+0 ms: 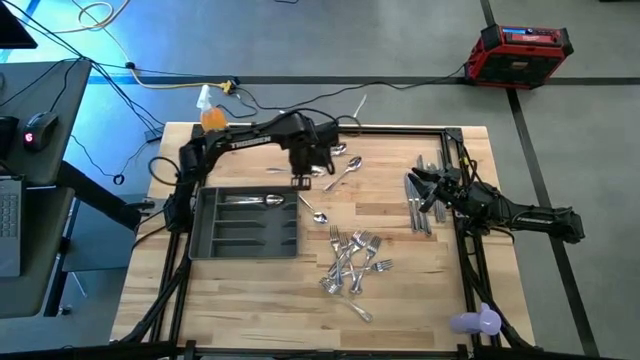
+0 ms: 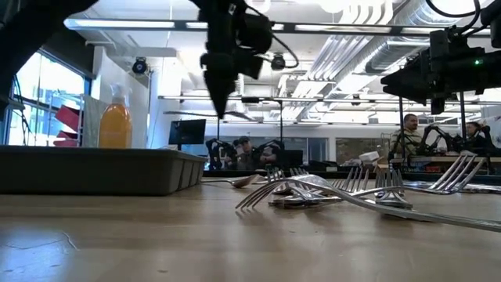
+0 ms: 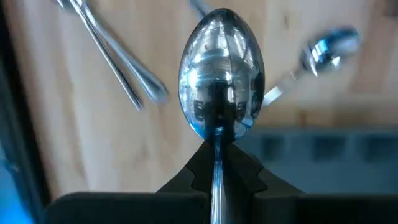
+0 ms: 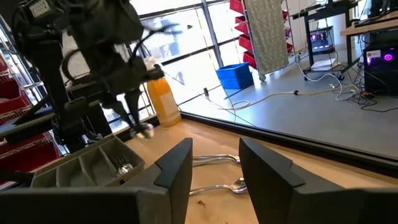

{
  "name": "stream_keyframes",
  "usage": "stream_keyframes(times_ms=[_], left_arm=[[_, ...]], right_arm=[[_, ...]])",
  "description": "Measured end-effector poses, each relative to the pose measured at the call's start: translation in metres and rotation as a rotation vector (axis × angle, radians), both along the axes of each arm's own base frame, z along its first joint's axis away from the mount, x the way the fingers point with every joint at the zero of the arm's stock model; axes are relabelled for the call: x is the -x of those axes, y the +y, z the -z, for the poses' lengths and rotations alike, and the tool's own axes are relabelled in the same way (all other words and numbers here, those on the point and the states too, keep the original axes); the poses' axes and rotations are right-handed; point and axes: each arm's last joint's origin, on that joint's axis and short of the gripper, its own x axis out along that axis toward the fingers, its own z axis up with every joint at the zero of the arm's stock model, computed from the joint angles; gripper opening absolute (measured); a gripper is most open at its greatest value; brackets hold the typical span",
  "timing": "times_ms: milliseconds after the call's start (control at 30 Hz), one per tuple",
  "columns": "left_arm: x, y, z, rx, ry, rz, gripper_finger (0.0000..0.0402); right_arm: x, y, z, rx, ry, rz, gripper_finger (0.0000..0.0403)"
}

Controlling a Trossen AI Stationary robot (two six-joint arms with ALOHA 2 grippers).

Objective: Sort silverware
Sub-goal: Put the silver spoon into the black silverware tray

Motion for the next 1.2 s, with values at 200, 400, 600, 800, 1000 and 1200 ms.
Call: stream_keyframes(times_ms=[200, 400, 600, 800, 1000, 1200], left_arm=[[0.052, -0.020, 0.003, 0.056, -0.018, -0.060, 0.0000], [0.103, -0.037, 0.019, 0.043, -0.068, -0.078, 0.0000], [0.126, -0.044, 0.059, 0.059, -0.019, -0.021, 0.0000], [0.132, -0.040, 0.085, 0.070, -0.026, -0.038, 0.0001], [0.131, -0.041, 0.086, 0.158, -0.069, -0.039, 0.0029], [0.132, -0.039, 0.085, 0.082, -0.030, -0.083, 0.0064]], right_arm=[[0.000, 0.000, 0.000, 0.000, 0.000, 0.000, 0.0121], [0.000, 0.000, 0.000, -0.006, -0.004, 0.000, 0.0121], [0.000, 0.000, 0.000, -0.006, -0.006, 0.002, 0.0121], [0.000, 0.000, 0.000, -0.012, -0.012, 0.006, 0.0121], [0.000, 0.000, 0.000, -0.012, -0.013, 0.011, 0.0121], [0.000, 0.000, 0.000, -0.012, -0.012, 0.011, 0.0121]])
